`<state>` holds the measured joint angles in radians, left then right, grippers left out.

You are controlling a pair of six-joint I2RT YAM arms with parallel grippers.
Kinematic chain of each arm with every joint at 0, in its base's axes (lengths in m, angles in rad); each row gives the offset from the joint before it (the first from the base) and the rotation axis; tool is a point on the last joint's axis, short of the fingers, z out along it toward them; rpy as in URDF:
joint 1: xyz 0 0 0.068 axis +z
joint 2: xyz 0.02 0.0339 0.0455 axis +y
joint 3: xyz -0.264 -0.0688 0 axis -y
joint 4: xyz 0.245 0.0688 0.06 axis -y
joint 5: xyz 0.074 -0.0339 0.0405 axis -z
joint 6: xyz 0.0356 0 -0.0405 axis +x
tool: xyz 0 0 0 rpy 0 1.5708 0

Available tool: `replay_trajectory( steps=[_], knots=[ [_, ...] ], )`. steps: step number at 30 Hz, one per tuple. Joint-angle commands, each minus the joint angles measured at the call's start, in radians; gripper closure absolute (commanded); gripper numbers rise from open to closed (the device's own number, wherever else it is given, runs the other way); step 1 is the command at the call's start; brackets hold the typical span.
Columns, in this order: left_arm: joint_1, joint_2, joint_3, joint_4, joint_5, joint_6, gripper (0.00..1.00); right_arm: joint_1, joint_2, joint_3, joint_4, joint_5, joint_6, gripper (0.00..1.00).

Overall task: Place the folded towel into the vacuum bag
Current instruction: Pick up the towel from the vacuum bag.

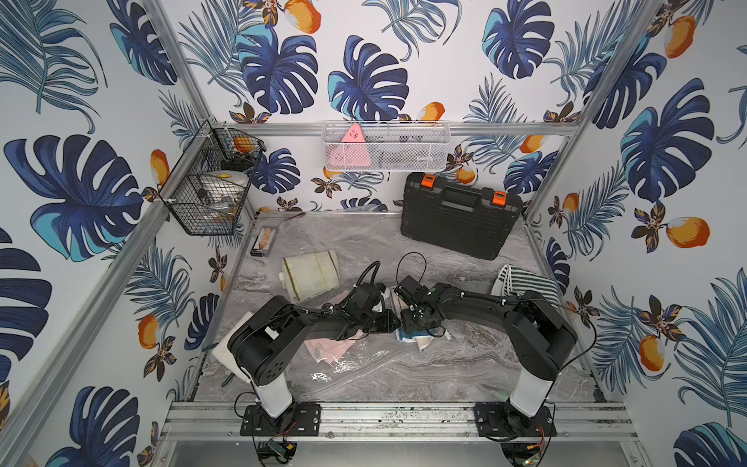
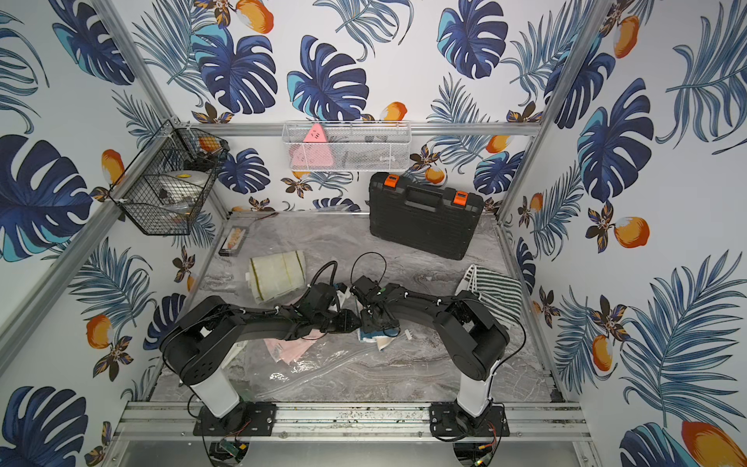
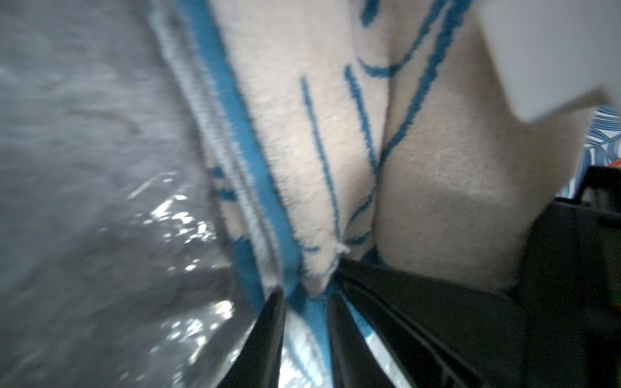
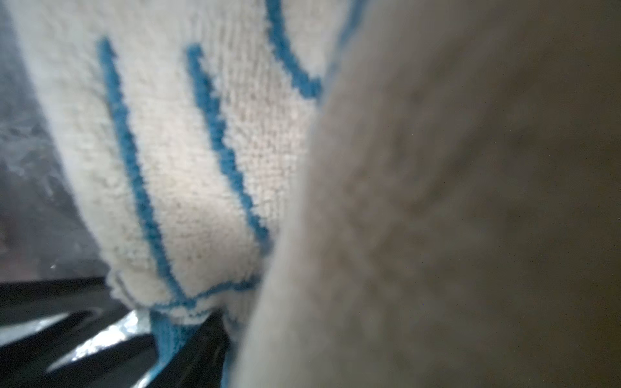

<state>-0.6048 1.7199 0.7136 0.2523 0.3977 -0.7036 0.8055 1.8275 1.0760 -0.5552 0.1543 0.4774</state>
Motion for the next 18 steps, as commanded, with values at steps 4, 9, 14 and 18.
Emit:
replay_trajectory(
  steps=[4, 9, 14, 18],
  knots=[
    [0.050, -0.082, 0.054, -0.228, -0.002, 0.089, 0.70, 0.002, 0.147, -0.043, -0.154, 0.103, 0.001, 0.49],
    [0.051, -0.152, 0.126, -0.455, -0.106, 0.153, 0.47, -0.032, 0.072, -0.044, -0.158, 0.124, 0.025, 0.87],
    [-0.053, -0.223, 0.199, -0.661, -0.206, 0.275, 0.39, -0.100, -0.100, 0.006, -0.165, 0.103, 0.000, 0.99],
    [-0.218, -0.226, 0.211, -0.701, -0.244, 0.266, 0.34, -0.211, -0.337, -0.062, -0.116, -0.079, -0.019, 1.00]
  ],
)
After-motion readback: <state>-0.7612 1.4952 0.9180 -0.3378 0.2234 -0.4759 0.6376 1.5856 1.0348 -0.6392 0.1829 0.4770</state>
